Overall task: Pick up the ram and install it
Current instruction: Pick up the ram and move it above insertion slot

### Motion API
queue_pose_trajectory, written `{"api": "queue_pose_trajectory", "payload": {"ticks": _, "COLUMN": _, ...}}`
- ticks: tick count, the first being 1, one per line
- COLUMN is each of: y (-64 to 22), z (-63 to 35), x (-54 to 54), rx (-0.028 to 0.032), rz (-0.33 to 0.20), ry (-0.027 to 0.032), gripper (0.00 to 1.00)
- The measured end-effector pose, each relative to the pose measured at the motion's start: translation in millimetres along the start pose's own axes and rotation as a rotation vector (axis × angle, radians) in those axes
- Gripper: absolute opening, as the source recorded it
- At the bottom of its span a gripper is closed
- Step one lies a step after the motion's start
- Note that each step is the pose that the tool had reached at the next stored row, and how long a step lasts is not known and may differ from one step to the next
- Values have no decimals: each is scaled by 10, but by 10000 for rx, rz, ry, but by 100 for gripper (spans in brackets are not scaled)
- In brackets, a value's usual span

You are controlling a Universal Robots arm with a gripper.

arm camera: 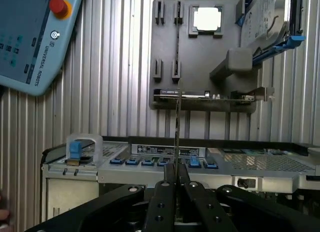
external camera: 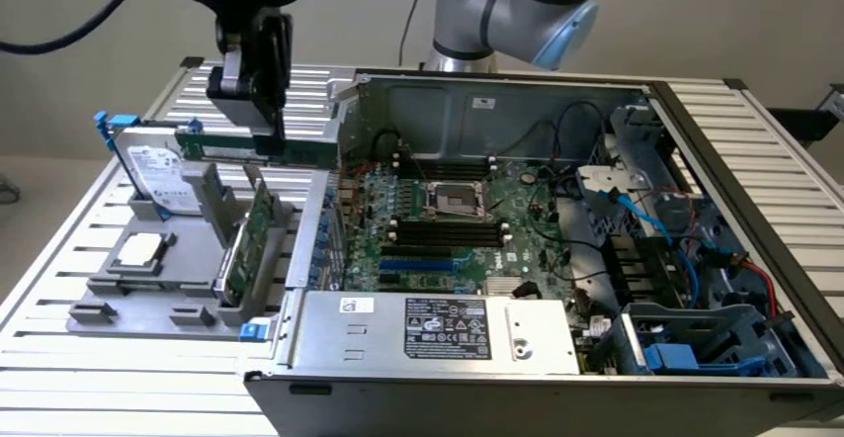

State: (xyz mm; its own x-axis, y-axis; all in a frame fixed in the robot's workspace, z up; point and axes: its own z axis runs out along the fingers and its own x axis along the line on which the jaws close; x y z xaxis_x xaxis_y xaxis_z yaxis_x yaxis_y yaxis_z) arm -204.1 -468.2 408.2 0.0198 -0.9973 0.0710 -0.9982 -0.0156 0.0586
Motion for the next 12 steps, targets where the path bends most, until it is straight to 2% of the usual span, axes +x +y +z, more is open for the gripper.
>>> {"api": "queue_pose_trajectory", "payload": {"ticks": 6, "y": -181, "z": -11, "x": -13, "rx": 8, "rz": -23, "ry": -392, "gripper": 13}}
{"api": "queue_pose_trajectory", "payload": {"ticks": 9, "y": -280, "z": -18, "x": -23, "rx": 11, "rz": -31, "ry": -551, "gripper": 13}}
{"api": "queue_pose_trajectory", "payload": {"ticks": 12, "y": -381, "z": -25, "x": -35, "rx": 13, "rz": -38, "ry": -671, "gripper": 13}}
